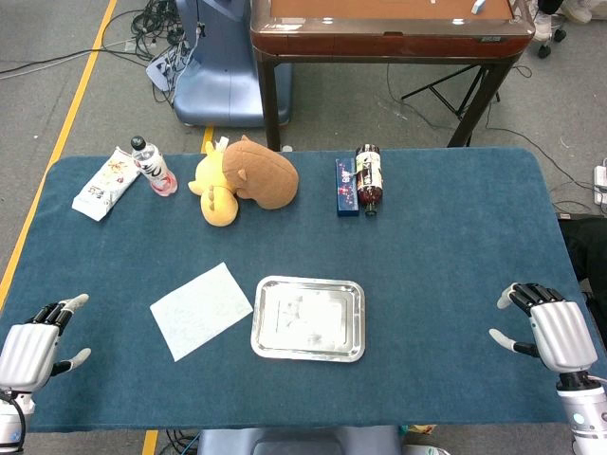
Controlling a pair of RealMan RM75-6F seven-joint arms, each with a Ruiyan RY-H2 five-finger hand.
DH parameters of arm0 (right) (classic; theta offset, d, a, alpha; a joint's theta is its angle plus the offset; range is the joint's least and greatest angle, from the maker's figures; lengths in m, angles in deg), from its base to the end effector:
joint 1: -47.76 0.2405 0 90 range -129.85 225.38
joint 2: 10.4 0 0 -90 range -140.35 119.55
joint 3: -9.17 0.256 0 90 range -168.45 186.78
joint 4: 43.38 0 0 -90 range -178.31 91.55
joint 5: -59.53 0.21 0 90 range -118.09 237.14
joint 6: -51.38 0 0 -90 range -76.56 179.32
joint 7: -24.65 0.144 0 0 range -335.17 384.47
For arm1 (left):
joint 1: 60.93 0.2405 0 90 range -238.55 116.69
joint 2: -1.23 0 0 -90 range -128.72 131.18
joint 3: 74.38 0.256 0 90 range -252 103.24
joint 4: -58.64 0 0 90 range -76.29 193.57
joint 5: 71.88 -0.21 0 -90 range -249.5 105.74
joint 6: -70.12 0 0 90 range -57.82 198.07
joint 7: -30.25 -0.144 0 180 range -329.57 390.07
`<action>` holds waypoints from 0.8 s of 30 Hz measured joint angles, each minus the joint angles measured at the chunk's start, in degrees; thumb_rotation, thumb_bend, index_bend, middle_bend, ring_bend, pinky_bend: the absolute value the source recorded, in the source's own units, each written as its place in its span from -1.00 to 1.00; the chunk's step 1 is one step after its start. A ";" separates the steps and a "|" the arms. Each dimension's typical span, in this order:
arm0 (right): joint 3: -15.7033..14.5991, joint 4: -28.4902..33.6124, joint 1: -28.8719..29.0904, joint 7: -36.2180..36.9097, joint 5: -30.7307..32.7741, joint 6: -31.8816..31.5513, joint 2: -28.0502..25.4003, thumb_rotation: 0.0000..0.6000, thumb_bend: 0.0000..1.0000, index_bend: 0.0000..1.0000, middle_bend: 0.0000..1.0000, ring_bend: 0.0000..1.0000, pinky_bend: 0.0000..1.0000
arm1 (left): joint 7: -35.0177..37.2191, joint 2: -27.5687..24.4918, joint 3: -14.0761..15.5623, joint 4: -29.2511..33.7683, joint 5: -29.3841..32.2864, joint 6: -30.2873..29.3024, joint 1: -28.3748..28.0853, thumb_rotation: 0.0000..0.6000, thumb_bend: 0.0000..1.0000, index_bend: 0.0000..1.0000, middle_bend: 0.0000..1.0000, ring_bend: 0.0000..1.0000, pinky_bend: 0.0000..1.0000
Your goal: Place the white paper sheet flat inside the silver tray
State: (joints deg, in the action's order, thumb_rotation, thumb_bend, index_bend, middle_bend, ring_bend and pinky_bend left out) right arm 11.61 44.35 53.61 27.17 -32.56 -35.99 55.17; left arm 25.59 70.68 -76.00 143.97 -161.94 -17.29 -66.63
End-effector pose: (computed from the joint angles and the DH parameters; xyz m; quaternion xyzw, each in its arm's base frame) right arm -0.3058 -0.1850 0.1563 0.6236 -0.3471 0.4181 0.5620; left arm -0.3138 0.1820 0.1383 -0.6321 -0.3284 -0.3788 0.5908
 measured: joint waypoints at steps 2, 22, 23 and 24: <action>0.01 0.01 -0.02 -0.03 0.05 -0.02 -0.03 1.00 -0.88 -0.01 -0.14 -0.31 -0.15 | 0.07 0.10 0.03 -0.15 -0.08 0.05 -0.07 1.00 -0.78 -0.56 -0.41 -0.45 0.05; -0.19 0.01 0.17 0.44 0.23 0.48 0.14 1.00 -0.87 -0.01 -0.14 -0.31 -0.15 | 3.45 1.49 1.07 -9.93 -8.80 -0.76 -4.09 1.00 -0.78 -0.71 -0.74 -0.55 0.06; -0.17 0.04 0.19 0.44 0.34 0.60 0.13 1.00 -0.87 -0.01 -0.14 -0.31 -0.15 | 4.02 1.55 1.17 -10.96 -9.50 -0.78 -4.57 1.00 -0.78 -0.73 -0.74 -0.52 0.08; -0.15 0.04 0.21 0.38 0.41 0.69 0.14 1.00 -0.87 -0.01 -0.14 -0.31 -0.15 | 5.03 1.69 1.28 -12.46 -10.30 -0.89 -5.19 1.00 -0.78 -0.74 -0.74 -0.49 0.10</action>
State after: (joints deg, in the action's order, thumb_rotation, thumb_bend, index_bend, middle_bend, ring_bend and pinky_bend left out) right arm 11.46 44.40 53.82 27.55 -32.15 -35.30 55.31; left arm 30.62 72.37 -74.71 131.51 -172.24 -18.18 -71.82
